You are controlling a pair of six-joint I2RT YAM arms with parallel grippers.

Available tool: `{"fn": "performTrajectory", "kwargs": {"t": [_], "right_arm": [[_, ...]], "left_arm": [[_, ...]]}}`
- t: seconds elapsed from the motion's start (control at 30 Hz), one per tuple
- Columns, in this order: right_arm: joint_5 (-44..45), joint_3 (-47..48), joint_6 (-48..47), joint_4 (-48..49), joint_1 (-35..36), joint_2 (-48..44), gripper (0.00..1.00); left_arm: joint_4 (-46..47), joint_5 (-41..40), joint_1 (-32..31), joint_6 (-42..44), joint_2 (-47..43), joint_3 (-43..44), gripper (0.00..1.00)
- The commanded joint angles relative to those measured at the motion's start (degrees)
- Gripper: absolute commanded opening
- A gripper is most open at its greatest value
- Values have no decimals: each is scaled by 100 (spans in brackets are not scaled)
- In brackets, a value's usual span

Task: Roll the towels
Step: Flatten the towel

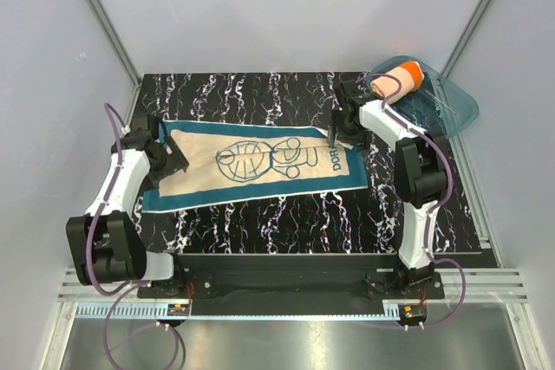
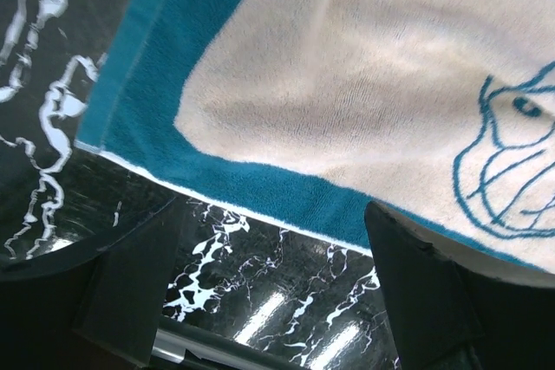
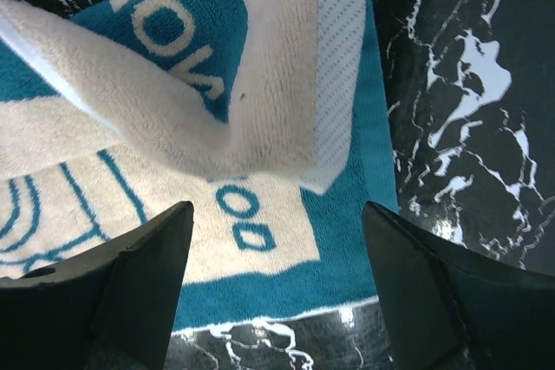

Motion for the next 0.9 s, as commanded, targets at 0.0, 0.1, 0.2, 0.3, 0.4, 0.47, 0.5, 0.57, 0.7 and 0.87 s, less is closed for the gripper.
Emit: {"fn": "performTrajectory", "kwargs": {"t": [0.0,0.1,0.2,0.3,0.4,0.47,0.5,0.57,0.7,0.87], "right_arm": [[-44,233,-50,299,-51,231,84],[-194,338,-42,492,-130,450,74],[-211,618,-24,554,-200,635,52],[-264,1040,-50,554,-288,811,24],[-255,1785,-77,493,-358,1091,4],[-256,2164,-68,405,-437,1285,0],[-255,2601,-68,379,-472,1530,0],[-220,3156,-68,195,-577,1856,0],[-281,4842,46,-280,-771,2883,63],[-168,4840,29,-510,-851,2765,92]], "left_arm": [[496,432,-4,135,-116,-320,90],[584,520,-4,214,50,-409,87],[602,626,-4,267,244,-382,86],[602,635,-4,302,315,-339,86],[602,635,-4,311,315,-347,85],[619,652,-4,329,332,-356,85],[620,644,-4,329,341,-356,85],[620,644,-4,346,358,-347,84],[628,644,-13,346,367,-356,84],[628,652,-31,320,280,-400,84]]}}
